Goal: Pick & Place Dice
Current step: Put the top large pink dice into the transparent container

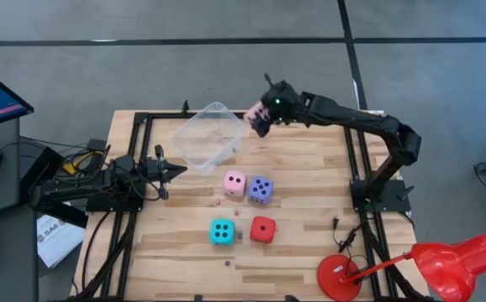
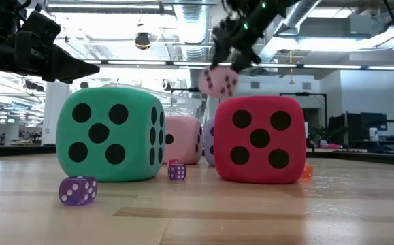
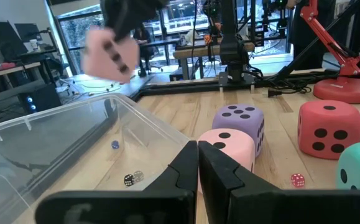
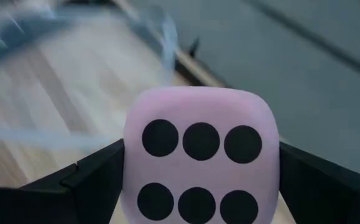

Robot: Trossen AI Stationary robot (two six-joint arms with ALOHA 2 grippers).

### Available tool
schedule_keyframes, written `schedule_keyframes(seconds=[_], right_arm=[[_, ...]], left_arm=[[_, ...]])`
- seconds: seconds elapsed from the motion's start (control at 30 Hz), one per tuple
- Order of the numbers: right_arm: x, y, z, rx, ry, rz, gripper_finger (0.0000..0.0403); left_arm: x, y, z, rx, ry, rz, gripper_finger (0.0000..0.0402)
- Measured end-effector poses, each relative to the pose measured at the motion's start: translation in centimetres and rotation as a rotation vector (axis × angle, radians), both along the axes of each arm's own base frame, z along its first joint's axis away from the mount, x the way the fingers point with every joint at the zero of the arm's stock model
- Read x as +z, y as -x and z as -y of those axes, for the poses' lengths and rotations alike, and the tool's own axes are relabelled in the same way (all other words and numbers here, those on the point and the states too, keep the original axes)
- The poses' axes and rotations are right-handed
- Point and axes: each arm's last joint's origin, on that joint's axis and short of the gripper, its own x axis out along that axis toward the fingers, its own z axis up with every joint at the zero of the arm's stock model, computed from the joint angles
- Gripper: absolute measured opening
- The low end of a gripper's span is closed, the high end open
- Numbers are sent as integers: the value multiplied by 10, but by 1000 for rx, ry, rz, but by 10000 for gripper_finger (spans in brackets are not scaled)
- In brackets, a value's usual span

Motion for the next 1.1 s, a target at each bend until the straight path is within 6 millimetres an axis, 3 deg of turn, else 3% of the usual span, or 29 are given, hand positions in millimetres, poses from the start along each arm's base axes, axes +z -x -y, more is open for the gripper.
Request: schedule_keyframes(seconds=[0.17, 0.3, 0.47, 0.63, 1.1], right_arm=[[20, -16, -6, 89, 141, 156, 360], [20, -32, -17, 148, 192, 212, 360], [2, -58, -27, 212, 237, 234, 360], [-31, -83, -22, 239, 265, 220, 360], [-77, -100, -9, 232, 232, 131, 364]], left_arm=[[0, 0, 0, 0, 0, 0, 3], [0, 0, 0, 0, 0, 0, 3], [0, 0, 0, -1, 0, 1, 3], [-1, -1, 0, 0, 2, -10, 3], [-2, -2, 0, 0, 5, -23, 3]])
